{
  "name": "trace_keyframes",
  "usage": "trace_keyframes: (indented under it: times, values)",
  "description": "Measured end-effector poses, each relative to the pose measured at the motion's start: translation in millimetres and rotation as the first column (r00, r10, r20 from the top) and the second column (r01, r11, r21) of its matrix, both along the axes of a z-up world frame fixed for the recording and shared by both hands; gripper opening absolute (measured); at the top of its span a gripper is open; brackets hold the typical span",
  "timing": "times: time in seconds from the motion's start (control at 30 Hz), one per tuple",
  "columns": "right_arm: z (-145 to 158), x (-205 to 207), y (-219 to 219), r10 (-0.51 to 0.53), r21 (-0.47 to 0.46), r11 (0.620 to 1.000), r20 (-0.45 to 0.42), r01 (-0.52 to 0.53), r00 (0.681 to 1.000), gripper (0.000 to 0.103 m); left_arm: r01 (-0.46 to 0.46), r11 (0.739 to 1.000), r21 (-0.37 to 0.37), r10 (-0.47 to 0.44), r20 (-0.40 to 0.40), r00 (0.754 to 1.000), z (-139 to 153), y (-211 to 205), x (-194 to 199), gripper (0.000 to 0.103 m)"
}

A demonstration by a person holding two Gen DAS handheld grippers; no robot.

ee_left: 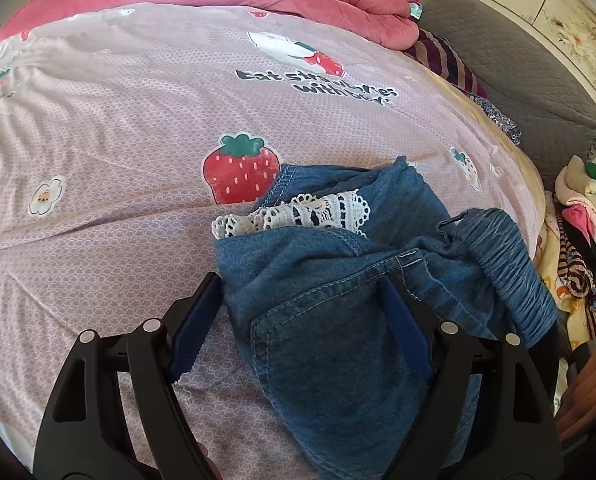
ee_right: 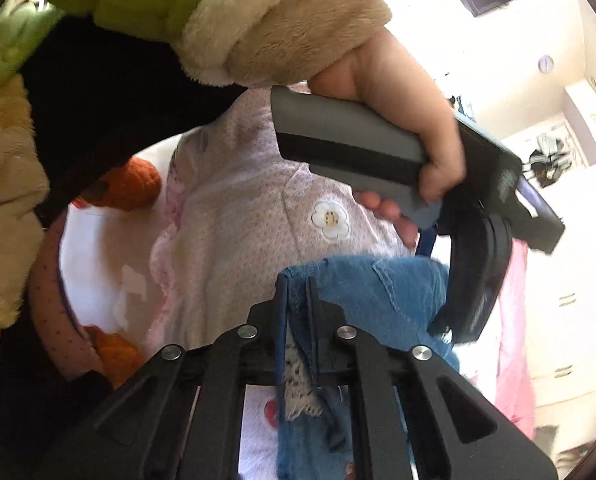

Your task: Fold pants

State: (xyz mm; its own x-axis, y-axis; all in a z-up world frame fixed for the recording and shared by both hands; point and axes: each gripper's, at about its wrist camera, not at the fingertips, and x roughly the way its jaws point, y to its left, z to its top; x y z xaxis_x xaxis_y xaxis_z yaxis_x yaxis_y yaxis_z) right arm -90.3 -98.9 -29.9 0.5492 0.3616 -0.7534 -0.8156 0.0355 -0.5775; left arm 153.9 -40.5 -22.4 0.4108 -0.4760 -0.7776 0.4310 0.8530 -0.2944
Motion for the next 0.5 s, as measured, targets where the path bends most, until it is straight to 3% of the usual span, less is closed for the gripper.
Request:
trace_keyframes:
  times: [0.2, 0.3, 0.43, 0.5]
  values:
    - [-13, -2, 4, -0.037, 0.053, 0.998, -0.041, 0.039, 0.998, 0.008, 0.003, 1.0, -0.002, -0.003, -0.003, 1.0, -3, 0, 2, 0.074]
    - [-6, 6, -3, -0.091, 0.123, 0.987, -0.113, 0.105, 0.989, 0.008, 0.001, 1.0, 0.001, -0.001, 0.003, 1.0, -4, -1, 2, 0.075]
    - [7, 17, -11, -0.175, 0.235, 0.945, -0.221, 0.227, 0.959, 0.012, -0.006, 1.0, 0.013, 0.006, 0.026, 1.0, -4, -3, 0, 0.075]
    - [27, 17, -21, -0.194, 0.334, 0.898, -0.286, 0.287, 0.939, 0.012, -0.004, 1.0, 0.012, 0.003, 0.042, 0.999, 0, -2, -3, 0.075]
